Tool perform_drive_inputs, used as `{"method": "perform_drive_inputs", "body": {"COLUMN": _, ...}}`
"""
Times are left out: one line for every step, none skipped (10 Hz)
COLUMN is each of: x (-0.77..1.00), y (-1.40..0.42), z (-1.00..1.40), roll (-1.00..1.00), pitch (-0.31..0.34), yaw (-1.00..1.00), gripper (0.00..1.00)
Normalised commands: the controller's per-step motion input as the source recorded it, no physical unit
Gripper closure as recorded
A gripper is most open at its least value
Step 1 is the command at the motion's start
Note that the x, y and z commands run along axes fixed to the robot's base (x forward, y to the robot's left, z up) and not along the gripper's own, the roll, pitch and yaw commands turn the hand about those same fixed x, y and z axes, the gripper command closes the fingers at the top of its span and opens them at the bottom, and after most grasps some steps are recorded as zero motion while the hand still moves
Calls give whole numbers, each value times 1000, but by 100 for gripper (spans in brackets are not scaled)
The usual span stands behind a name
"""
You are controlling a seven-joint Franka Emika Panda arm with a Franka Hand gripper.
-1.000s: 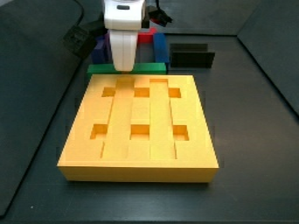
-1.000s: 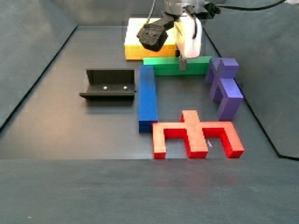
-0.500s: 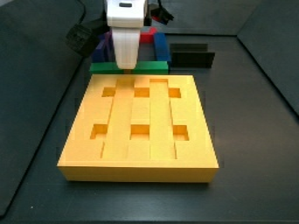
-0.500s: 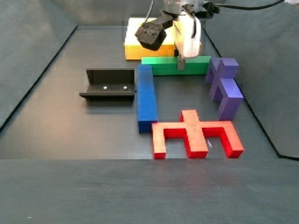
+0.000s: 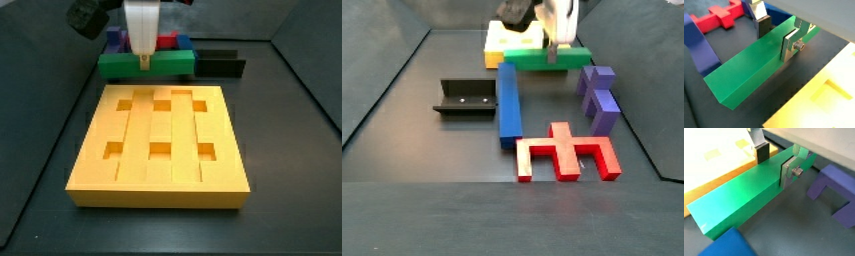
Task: Pick up the green object. Move up. Move to above the board. Insert the green object.
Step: Move to above the board.
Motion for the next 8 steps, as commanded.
{"method": "perform_drive_inputs", "body": {"x": 0, "y": 0, "z": 1400, "roll": 0, "pitch": 0, "yaw": 0, "gripper": 100}}
{"method": "perform_drive_inputs", "body": {"x": -18, "y": 3, "z": 1400, "roll": 1, "pitch": 30, "yaw": 2, "gripper": 100}}
{"method": "perform_drive_inputs", "body": {"x": -32, "y": -2, "z": 1400, "roll": -11, "pitch": 23, "yaw": -3, "gripper": 100}}
{"method": "perform_drive_inputs", "body": {"x": -6, "y": 0, "z": 1400, "roll": -26, "pitch": 12, "yaw": 0, "gripper": 100}}
{"method": "perform_drive_inputs", "body": {"x": 19, "y": -5, "z": 1400, "roll": -32, "pitch": 43, "yaw": -6, "gripper": 100}}
{"method": "perform_drive_inputs", "body": {"x": 10, "y": -6, "z": 1400, "roll": -34, "pitch": 83, "yaw": -5, "gripper": 100}}
{"method": "perform_drive_inputs", "body": {"x": 5, "y": -7, "z": 1400, "roll": -42, "pitch": 78, "yaw": -7, "gripper": 100}}
{"method": "perform_drive_inputs", "body": {"x": 22, "y": -3, "z": 471, "roll": -45, "pitch": 80, "yaw": -7, "gripper": 100}}
